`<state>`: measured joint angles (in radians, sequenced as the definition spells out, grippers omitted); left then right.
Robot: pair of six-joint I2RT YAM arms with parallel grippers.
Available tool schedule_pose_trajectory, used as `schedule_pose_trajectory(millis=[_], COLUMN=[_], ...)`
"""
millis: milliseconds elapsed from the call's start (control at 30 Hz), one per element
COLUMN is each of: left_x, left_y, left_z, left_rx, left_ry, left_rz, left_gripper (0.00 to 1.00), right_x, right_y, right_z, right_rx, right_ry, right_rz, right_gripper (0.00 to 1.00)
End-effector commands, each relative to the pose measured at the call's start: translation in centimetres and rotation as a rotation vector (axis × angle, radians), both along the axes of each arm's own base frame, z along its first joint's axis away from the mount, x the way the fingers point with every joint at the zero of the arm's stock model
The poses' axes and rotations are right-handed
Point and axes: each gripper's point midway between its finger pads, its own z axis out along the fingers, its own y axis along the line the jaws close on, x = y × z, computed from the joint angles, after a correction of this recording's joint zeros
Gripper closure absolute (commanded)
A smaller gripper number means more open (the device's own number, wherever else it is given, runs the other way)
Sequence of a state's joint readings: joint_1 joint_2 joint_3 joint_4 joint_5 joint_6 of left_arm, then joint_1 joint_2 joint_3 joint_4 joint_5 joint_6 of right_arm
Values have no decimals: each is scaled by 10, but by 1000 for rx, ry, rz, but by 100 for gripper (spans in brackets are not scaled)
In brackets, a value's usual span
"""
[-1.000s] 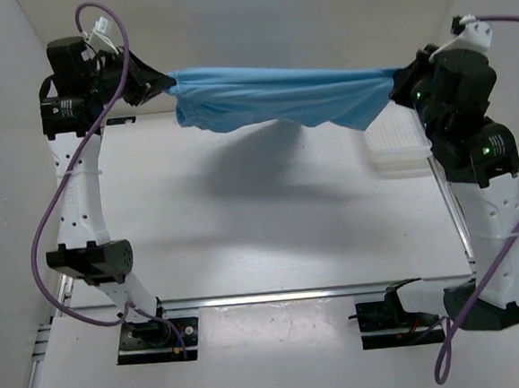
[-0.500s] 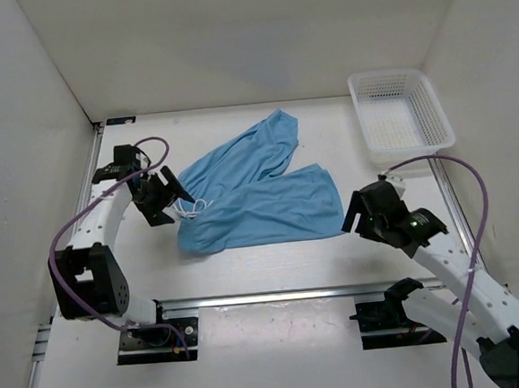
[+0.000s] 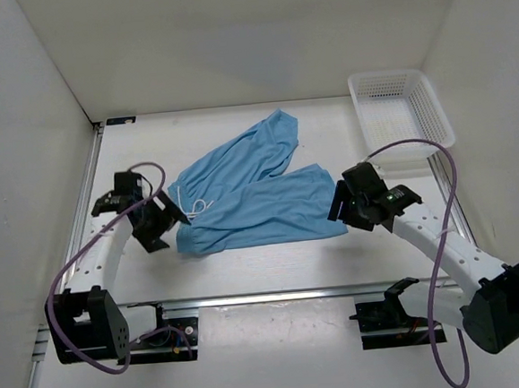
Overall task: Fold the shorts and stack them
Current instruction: Flatten the shorts out
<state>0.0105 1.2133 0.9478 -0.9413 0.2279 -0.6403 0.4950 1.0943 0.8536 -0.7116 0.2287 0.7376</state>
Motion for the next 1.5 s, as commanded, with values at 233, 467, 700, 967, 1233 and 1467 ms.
schedule_pose_trajectory(millis=[233,467,700,967,1233,1467], left_x=[-17,12,44,62,5,-7], left_y=[-1,-3,-4,7,11,8], left_z=[-69,-88,-72,-15,-34,-21], left_rx=[-18,14,12,56,65,56], left_ry=[102,137,82,-39,55,50], left_rz=[132,110,85,85,84,46], left_gripper=[1,45,89,89,89,0], right_x=[7,33,50,42,-34,-51], right_y=[25,18,26,8,-15,-21], right_z=[-48,-77,-96,-69,-58,-48], right_rx=[243,157,150,108,80,46], right_ry=[112,155,197,157,177,139], right_rz=[1,-18,-18,-66,-72,-101], right_gripper=[22,32,70,100,100,50])
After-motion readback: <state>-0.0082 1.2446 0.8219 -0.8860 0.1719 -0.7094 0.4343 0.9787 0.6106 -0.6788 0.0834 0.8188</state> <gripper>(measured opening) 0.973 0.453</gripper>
